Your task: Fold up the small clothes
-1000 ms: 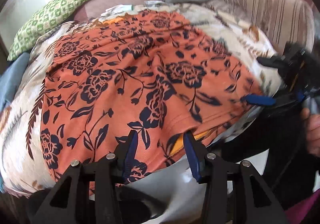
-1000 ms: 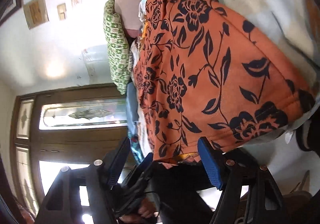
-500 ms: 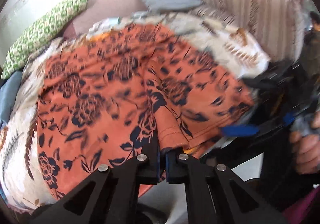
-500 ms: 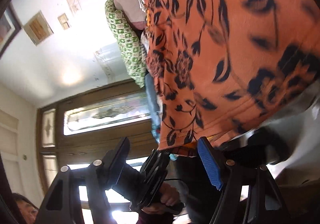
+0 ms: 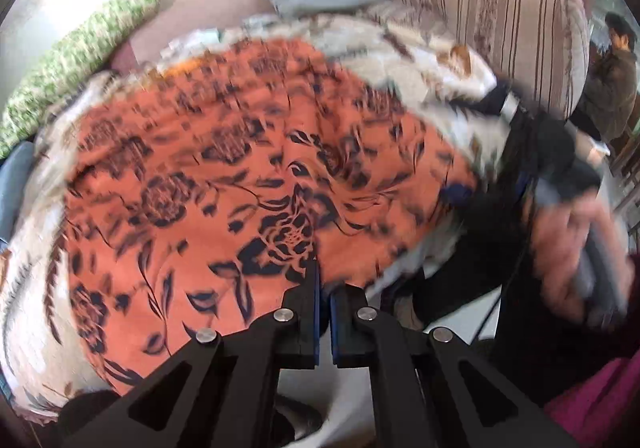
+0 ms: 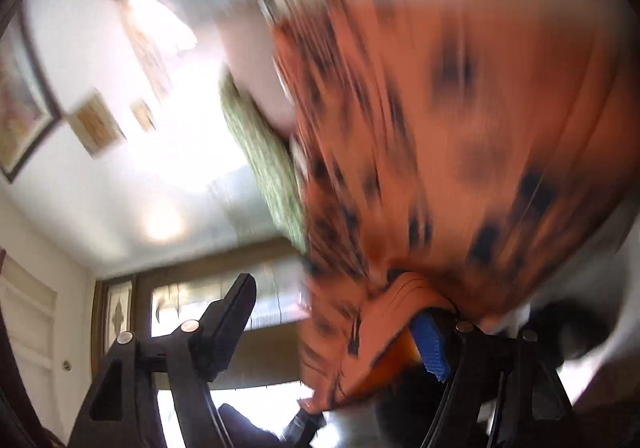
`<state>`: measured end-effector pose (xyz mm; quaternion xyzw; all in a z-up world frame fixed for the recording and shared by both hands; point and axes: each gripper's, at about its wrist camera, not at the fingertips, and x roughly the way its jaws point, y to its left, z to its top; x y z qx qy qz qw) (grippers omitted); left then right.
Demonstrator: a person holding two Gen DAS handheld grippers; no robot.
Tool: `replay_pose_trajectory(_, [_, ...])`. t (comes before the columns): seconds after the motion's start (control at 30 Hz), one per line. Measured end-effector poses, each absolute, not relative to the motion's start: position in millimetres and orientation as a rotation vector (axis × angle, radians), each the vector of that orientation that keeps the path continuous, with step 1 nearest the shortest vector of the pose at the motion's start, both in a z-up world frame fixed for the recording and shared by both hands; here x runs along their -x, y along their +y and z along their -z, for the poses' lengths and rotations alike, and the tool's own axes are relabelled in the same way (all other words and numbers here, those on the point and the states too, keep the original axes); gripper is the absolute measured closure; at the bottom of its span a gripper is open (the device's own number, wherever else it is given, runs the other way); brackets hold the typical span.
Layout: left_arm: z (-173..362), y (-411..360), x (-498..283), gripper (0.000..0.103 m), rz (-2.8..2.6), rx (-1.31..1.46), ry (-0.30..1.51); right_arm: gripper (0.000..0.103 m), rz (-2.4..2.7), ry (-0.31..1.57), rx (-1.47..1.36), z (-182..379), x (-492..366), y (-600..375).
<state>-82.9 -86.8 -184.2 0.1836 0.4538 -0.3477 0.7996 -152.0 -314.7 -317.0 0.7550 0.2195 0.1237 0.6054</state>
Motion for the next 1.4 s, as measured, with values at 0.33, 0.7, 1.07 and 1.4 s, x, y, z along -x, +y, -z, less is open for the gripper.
replay_pose_trajectory(0.33, [226.9, -93.7, 87.1, 0.1, 0.712, -0.512, 1.079, 0.026, 0.037, 0.527, -1.477, 274.5, 207.9, -383.9])
replay_pose_trajectory(0.7, [208.3, -64.8, 80.5, 0.1, 0.667, -0.424, 1.063, 0.027, -0.342, 0.657, -1.452, 248.9, 165.6, -326.8])
replay_pose_trajectory(1.07, [229.9, 27.9, -2.6, 0.099, 0.123, -0.187, 1.183, 0.027, -0.15, 0.587, -1.51, 292.7, 168.3, -352.5])
replay_pose_trajectory(1.4, [227.8, 46.4, -9.8, 0.097, 0.029, -0.193, 1.202, 0.026, 0.086, 0.641, -1.186, 227.0, 182.2, -426.3])
